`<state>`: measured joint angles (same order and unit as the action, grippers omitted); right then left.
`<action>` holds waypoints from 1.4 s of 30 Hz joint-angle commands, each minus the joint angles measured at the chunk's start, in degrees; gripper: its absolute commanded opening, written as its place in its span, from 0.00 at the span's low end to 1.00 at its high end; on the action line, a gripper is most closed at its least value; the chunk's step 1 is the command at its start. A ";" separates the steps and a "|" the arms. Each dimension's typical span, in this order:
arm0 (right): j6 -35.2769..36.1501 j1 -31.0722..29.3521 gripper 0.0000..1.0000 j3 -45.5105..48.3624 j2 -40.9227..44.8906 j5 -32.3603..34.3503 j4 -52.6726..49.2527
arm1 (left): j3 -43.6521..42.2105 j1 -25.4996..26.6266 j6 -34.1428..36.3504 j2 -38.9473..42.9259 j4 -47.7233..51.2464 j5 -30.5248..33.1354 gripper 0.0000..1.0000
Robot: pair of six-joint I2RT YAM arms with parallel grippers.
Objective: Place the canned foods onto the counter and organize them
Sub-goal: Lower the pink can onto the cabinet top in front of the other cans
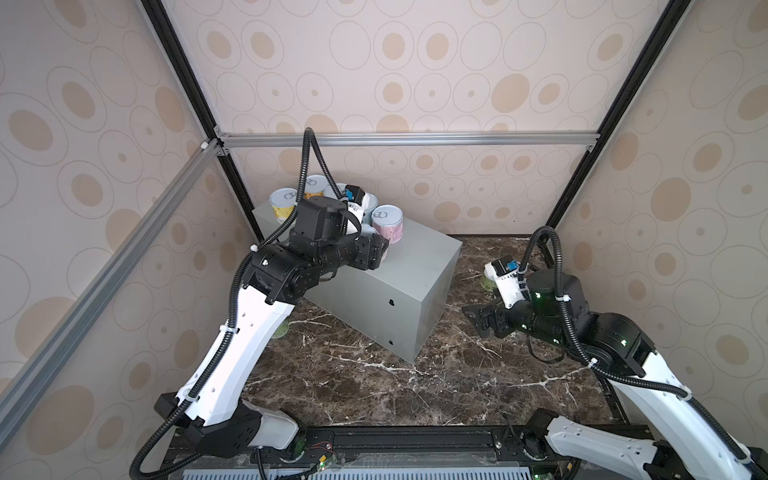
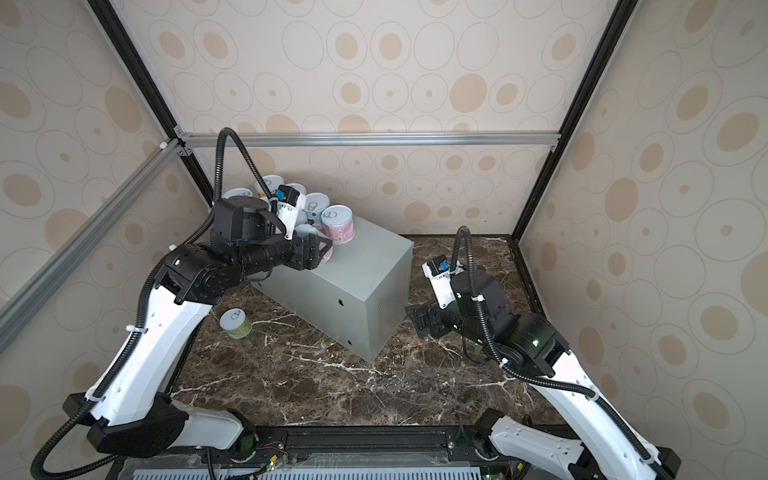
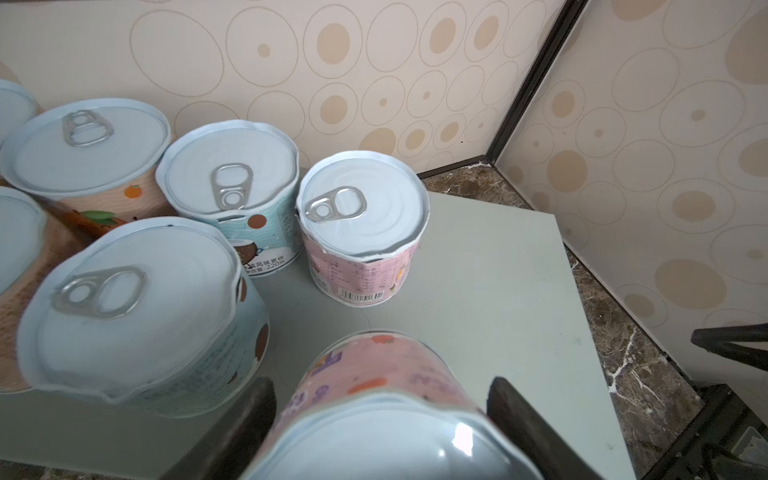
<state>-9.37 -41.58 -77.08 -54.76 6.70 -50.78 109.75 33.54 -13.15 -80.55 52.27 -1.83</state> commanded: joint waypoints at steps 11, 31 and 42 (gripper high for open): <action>-0.07 -0.14 0.95 2.45 0.37 -0.29 2.51 | 5.86 5.28 2.07 -2.81 -0.36 4.94 0.56; 0.33 -0.16 0.95 1.89 0.27 -1.60 3.40 | 8.96 9.02 3.32 -7.88 1.35 7.62 0.77; 0.58 -0.16 0.93 -0.78 -0.06 -1.71 3.13 | 11.76 9.42 3.91 -8.70 1.19 8.48 0.88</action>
<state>-9.50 -41.58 -76.03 -55.00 5.56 -47.99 119.09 42.28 -10.70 -89.47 54.24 5.67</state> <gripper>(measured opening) 0.936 0.877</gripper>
